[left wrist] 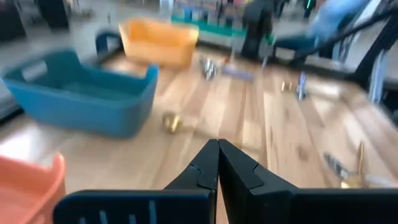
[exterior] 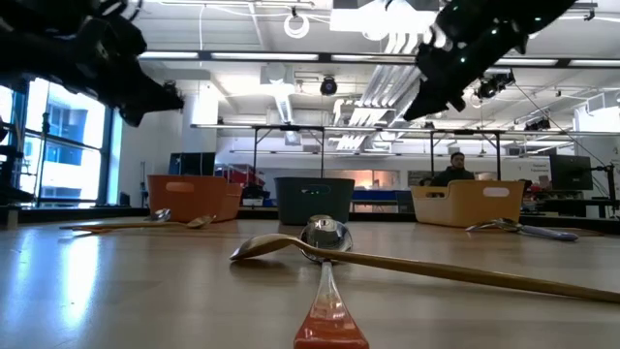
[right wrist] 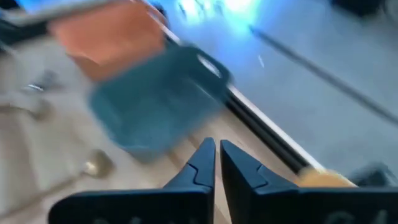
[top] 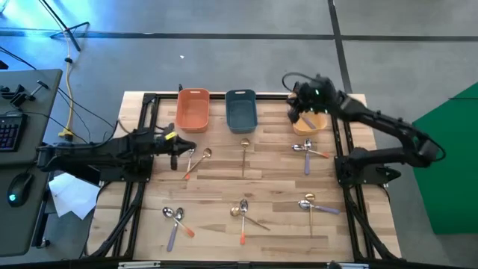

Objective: Sort silverware by color (type)
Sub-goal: Put the gold spoon into the orange bin

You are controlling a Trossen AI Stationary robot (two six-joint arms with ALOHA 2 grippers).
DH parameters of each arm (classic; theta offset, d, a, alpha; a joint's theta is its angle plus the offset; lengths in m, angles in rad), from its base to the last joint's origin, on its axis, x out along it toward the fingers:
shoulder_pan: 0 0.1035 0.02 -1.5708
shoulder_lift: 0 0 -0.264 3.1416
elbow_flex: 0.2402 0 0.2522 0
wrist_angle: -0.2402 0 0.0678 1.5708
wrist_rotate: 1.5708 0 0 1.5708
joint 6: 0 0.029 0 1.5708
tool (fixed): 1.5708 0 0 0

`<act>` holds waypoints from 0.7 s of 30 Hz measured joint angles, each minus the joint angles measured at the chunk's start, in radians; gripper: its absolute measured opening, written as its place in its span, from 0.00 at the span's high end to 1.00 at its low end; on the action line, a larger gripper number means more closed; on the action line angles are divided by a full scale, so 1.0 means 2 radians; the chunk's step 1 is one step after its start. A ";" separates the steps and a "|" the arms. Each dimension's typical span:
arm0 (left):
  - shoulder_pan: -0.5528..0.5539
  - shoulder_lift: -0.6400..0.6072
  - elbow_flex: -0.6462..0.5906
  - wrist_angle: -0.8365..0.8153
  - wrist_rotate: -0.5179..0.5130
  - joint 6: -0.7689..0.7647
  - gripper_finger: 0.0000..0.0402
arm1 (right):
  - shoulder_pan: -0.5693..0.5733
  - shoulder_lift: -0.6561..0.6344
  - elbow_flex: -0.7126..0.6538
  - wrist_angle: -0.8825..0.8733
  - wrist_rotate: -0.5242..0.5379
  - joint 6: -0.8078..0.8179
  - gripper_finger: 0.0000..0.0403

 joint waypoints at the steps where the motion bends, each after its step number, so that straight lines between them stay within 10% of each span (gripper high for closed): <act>1: -0.001 0.021 0.012 -0.010 0.001 -0.003 1.00 | 0.013 -0.014 -0.021 0.036 0.000 0.001 0.99; 11: -0.036 0.218 0.117 -0.123 -0.062 -0.082 0.93 | 0.072 -0.086 -0.130 0.248 0.001 -0.013 0.99; 21: -0.056 0.350 0.170 -0.184 -0.098 -0.127 0.67 | 0.088 -0.090 -0.122 0.243 0.001 -0.047 0.99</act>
